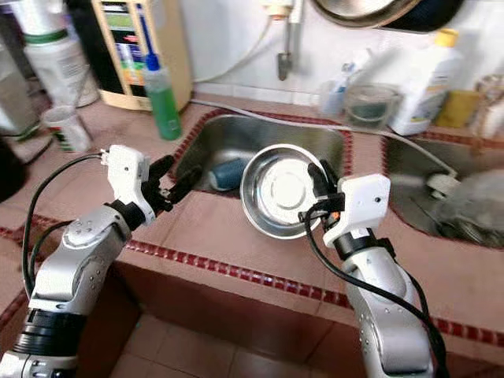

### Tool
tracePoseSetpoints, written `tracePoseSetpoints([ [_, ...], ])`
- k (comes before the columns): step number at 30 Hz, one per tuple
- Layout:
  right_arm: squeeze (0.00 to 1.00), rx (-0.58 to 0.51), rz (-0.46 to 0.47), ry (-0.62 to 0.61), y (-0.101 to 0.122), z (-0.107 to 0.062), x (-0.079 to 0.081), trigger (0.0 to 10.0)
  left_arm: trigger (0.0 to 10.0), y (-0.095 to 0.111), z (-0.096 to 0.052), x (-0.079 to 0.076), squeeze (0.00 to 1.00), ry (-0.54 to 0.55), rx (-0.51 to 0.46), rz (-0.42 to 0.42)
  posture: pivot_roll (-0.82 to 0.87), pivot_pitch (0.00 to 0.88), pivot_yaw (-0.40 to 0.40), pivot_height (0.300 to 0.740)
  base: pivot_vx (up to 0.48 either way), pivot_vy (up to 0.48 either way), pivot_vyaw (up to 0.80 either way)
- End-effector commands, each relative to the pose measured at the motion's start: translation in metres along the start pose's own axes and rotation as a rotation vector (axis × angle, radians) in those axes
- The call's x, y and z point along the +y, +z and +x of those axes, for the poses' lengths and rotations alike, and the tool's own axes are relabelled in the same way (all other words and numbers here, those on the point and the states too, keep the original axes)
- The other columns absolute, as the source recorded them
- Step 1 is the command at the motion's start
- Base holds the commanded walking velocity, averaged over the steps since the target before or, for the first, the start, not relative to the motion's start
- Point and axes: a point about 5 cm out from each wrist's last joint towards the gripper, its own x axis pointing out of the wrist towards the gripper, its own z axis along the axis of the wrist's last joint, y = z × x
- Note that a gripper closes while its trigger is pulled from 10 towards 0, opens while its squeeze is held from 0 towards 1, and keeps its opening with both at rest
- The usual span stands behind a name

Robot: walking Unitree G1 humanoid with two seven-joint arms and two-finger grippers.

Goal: Kitchen organization

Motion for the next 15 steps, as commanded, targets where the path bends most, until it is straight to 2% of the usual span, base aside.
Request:
tracePoseSetpoints([
  [1, 0.00, -0.003, -0.011, -0.020, 0.0014, 0.0006, -0.0049, 10.0, 10.0, 0.0039, -0.0006, -0.0004, 0.00, -0.014, -0.013, 0.006, -0.12, 0.056, 0.041, 0.740, 0.000, 0.000, -0.77],
  [5, 0.00, -0.025, -0.010, -0.024, 0.0027, 0.0013, -0.0053, 10.0, 10.0, 0.0040, 0.0002, 0.0019, 0.00, -0.008, -0.007, -0.004, -0.11, 0.053, 0.042, 0.740, 0.000, 0.000, -0.72],
  [13, 0.00, -0.058, 0.000, -0.014, 0.0063, 0.0009, -0.0042, 10.0, 10.0, 0.0036, -0.0008, 0.0021, 0.00, -0.006, -0.008, -0.008, -0.12, 0.050, 0.039, 0.740, 0.000, 0.000, 0.00],
  [15, 0.00, -0.055, -0.002, -0.011, 0.0059, 0.0011, -0.0040, 10.0, 10.0, 0.0033, -0.0008, 0.0018, 0.00, -0.008, -0.007, -0.008, -0.12, 0.049, 0.039, 0.740, 0.240, 0.000, 0.00],
])
